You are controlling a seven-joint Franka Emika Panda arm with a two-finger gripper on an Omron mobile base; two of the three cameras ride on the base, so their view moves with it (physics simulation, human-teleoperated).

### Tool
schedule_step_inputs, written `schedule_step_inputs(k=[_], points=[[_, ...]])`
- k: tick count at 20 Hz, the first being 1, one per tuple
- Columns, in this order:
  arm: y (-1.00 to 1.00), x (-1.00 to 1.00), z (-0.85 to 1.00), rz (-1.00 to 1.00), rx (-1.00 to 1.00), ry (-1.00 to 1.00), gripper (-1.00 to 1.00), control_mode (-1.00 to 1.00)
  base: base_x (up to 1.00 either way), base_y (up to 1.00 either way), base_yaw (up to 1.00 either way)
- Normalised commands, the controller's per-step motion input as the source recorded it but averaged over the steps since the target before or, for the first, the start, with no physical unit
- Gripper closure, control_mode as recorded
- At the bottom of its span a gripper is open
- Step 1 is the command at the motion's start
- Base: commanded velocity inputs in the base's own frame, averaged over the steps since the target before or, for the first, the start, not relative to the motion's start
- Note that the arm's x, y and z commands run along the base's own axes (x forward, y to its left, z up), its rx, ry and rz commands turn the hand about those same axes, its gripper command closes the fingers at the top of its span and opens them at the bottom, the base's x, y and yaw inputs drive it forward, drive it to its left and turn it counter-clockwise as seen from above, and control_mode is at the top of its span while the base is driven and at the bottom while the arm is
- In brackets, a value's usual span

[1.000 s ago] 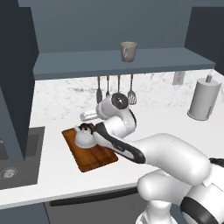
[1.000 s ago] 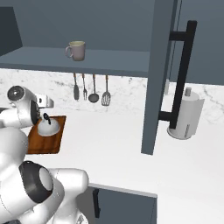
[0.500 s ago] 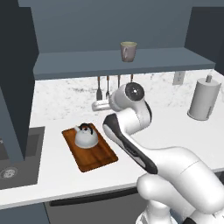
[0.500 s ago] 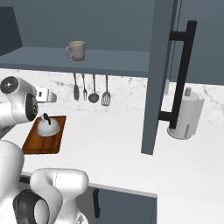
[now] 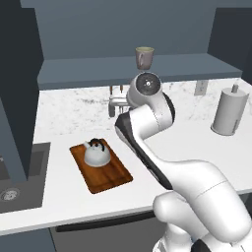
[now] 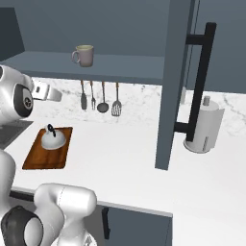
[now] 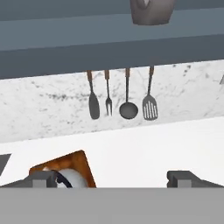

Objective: Pick the kettle from the counter and place it on the tray. Then pick the mug from the cabinet and place it on the tray. Then close the cabinet doors.

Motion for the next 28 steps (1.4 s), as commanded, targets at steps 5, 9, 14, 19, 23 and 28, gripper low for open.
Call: schedule_step_inputs(k=[5,9,14,19,23,28], points=[[-0.16,0.14,0.55,-0.06,0.0,0.0,-1.0,-1.0,0.0,0.0,0.0],[-0.19,0.3,0.43,-0.05,0.0,0.0,-1.0,-1.0,0.0,0.0,0.0],[-0.12,0.43,0.18,-0.06,0.0,-0.13,-1.0,-1.0,0.0,0.0,0.0],[-0.07,0.44,0.31,-0.07,0.0,0.0,-1.0,-1.0,0.0,0.0,0.0],[-0.08,0.43,0.23,-0.08,0.0,0.0,-1.0,-1.0,0.0,0.0,0.0],[0.0,0.31,0.19,-0.07,0.0,0.0,-1.0,-1.0,0.0,0.0,0.0]])
